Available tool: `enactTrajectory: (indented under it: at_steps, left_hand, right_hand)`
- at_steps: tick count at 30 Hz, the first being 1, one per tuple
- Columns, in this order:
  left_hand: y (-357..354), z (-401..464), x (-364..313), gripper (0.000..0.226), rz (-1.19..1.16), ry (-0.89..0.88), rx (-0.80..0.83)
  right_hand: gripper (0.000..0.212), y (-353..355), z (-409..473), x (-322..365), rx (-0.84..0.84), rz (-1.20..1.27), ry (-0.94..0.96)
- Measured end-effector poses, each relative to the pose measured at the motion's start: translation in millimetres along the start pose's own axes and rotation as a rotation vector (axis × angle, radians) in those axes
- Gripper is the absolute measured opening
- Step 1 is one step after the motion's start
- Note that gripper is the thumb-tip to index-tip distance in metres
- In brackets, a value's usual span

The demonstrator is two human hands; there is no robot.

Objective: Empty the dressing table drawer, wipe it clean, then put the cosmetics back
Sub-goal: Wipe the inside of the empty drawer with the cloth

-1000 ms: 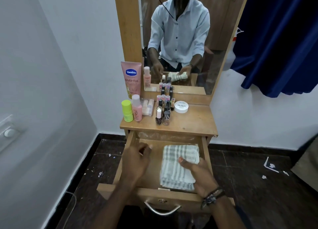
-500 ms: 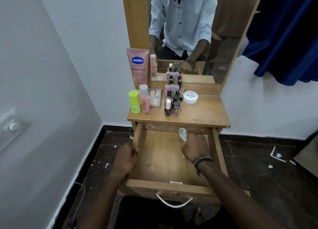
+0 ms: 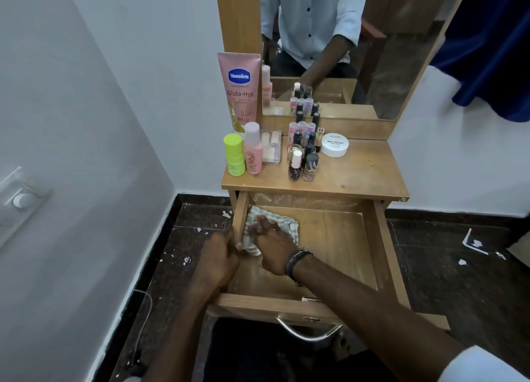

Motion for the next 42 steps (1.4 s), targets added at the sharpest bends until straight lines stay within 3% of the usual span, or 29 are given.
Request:
enactTrajectory:
  at_steps: [9, 13, 17, 20, 26, 31, 35, 42]
  left_hand:
    - [-1.5, -1.3, -5.1, 0.006, 0.065, 0.009, -0.029]
    - [-3.3, -1.6, -6.8, 0.005, 0.068, 0.007, -0.021]
    - [-2.3, -2.1, -9.5, 0.008, 0.070, -0.001, -0.034]
    - [-1.3, -1.5, -10.5, 0.005, 0.069, -0.020, -0.035]
    - [-2.7, -0.2, -5.3, 0.014, 0.084, 0.001, -0.019]
    - [-2.5, 2.1, -5.0, 0.014, 0.094, -0.014, -0.031]
    - [-1.4, 0.8, -3.5, 0.014, 0.107, -0.014, -0.039]
    - [-2.8, -1.0, -5.7, 0.016, 0.137, -0.012, -0.051]
  right_hand:
    - [0.056, -7.8, -41.9, 18.9, 0.032, 0.189, 0.325]
    - [0.046, -23.7, -47.0, 19.0, 0.082, 0.155, 0.351]
    - [0.032, -11.3, -31.7, 25.6, -0.023, 0.122, 0.307]
    - [0.040, 4.0, -12.3, 18.2, -0.098, 0.038, 0.228]
    - [0.058, 12.3, 30.3, -14.0, -0.048, -0.015, 0.052]
    - [0.060, 14.6, 31.1, -24.8, -0.042, 0.048, -0.032]
    - [0.046, 18.3, 24.4, -27.2, -0.066, 0.075, -0.082]
    - [0.056, 9.8, -6.5, -60.2, -0.055, 0.071, -0.180]
Point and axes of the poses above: each hand's wrist, its own z-axis towards the middle knuckle, its own y-axis out of the back of the hand, x = y × z, the point moved 10 cm from there along z, towards the middle knuckle, and after that the axes turned 15 degrees about -z, right-handed, at the moved point
